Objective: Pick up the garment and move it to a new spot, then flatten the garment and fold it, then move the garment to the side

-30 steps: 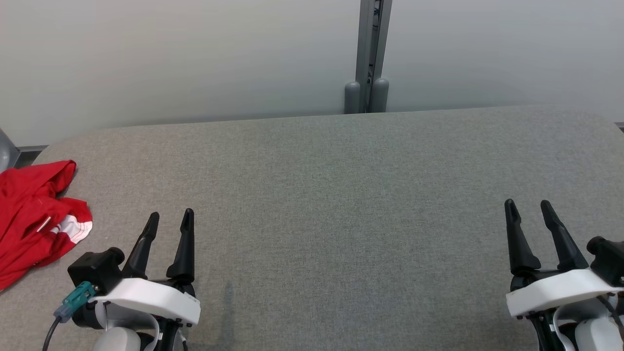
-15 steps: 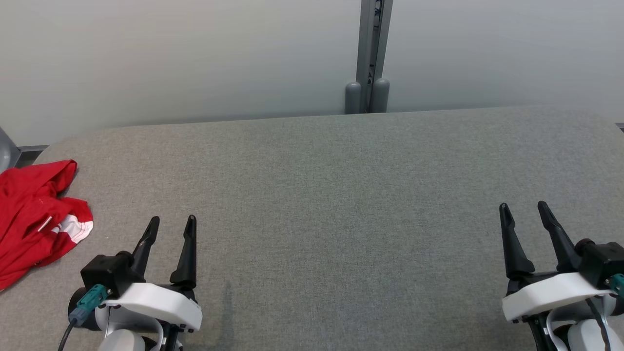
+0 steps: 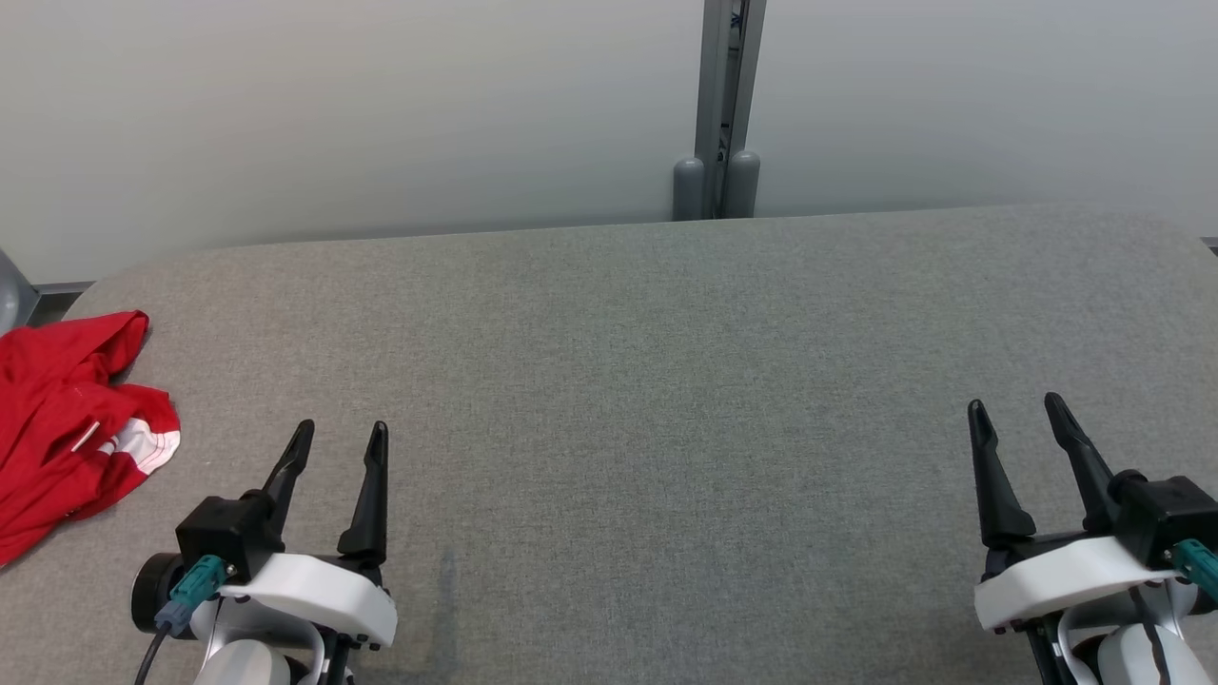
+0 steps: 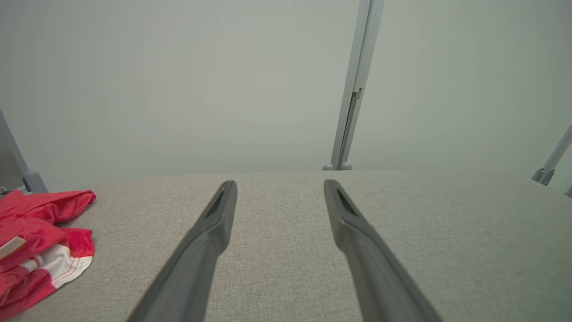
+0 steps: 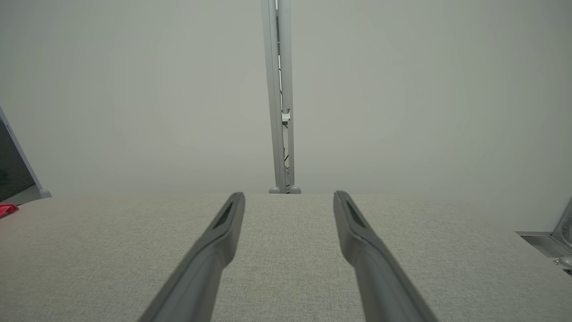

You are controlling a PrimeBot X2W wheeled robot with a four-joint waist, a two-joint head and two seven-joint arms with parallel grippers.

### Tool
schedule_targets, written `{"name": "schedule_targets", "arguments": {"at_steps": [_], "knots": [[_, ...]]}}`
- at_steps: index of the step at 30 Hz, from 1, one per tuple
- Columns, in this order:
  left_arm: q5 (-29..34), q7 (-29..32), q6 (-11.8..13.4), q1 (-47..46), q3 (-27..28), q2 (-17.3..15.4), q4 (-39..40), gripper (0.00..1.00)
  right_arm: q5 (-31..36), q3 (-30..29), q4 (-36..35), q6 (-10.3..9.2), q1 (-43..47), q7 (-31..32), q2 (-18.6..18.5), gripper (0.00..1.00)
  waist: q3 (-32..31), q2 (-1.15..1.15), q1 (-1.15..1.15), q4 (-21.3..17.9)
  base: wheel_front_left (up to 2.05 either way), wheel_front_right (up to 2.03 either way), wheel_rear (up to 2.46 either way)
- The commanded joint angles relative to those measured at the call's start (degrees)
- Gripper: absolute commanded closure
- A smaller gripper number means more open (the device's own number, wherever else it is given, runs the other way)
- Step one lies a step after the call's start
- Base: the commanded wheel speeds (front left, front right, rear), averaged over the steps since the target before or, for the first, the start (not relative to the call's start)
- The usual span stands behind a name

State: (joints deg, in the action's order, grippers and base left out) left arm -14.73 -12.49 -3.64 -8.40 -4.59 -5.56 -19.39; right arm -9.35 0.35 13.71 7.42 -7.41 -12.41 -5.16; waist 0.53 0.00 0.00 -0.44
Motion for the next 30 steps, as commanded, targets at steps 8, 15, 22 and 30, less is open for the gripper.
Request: {"name": "schedule_targets", "arguments": {"at_steps": [8,15,22,30], "knots": [[4.2,-1.34,-0.34,-1.55,0.51,0.08,-1.14,0.0,1.4,-0.34,2.08,0.11,-0.68,-1.53,0.45,0.0,0.08,0.0,0.0,-0.07,0.0,0.0,0.0],[6.82,-2.04,-0.56,-1.78,0.79,0.4,-1.95,0.0,2.62,-0.2,3.88,0.12,-1.36,-2.16,0.17,0.0,0.19,0.0,0.0,-0.16,0.0,0.0,0.0],[8.99,-2.67,-0.69,-2.07,1.07,0.63,-2.71,0.0,4.08,-0.47,4.77,0.12,-1.45,-2.81,0.14,0.0,0.44,0.0,0.0,-0.1,0.0,0.0,0.0],[8.31,-2.78,-1.25,-2.25,1.8,1.13,-3.77,0.0,3.74,-0.96,5.18,0.13,-1.48,-2.93,0.26,0.0,0.66,0.0,0.0,0.19,0.0,0.0,0.0]]}}
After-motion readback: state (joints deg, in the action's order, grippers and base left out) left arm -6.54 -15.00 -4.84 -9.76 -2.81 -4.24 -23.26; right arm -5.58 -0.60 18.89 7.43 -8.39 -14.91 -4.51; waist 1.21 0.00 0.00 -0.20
